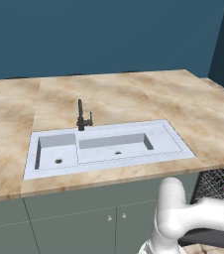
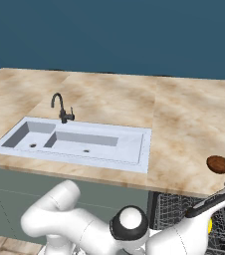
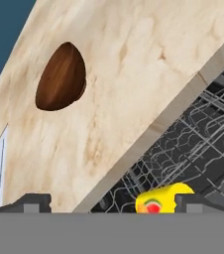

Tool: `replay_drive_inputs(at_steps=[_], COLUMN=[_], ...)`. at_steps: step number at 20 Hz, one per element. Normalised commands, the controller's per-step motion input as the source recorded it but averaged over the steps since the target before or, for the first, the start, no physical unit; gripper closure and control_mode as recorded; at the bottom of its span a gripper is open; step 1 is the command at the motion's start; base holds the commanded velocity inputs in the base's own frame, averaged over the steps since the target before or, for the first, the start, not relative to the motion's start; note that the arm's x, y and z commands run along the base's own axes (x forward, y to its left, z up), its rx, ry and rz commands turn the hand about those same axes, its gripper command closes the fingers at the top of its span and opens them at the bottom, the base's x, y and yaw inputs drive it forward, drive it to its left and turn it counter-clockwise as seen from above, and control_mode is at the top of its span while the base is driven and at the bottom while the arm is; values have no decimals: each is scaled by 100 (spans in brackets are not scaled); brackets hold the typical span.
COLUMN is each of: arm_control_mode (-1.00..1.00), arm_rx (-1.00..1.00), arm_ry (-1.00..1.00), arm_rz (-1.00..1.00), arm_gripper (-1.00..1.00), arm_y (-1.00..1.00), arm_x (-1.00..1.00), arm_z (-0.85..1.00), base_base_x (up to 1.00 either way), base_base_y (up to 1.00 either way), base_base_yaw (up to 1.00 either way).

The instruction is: Pick up the cup and bowl from the counter, place them in the dishwasher, and close the dishwasher door.

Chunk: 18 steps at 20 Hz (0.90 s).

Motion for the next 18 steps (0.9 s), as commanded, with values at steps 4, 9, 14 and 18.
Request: replay_drive_inputs(at_steps=[4,9,14,18], arm_control_mode=[-100,-100,-100,-100], arm_rx=[0,0,0,0], arm_ry=[0,0,0,0], arm_rz=[0,0,0,0], arm_gripper=[-100,-100,-100,-100], arm_y=[33,31,24,7], arm_x=[6,17,32,44], arm_z=[37,39,14,-3], base_base_x=[0,0,0,0], base_base_y=[0,0,0,0], base_base_yaw=[0,0,0,0])
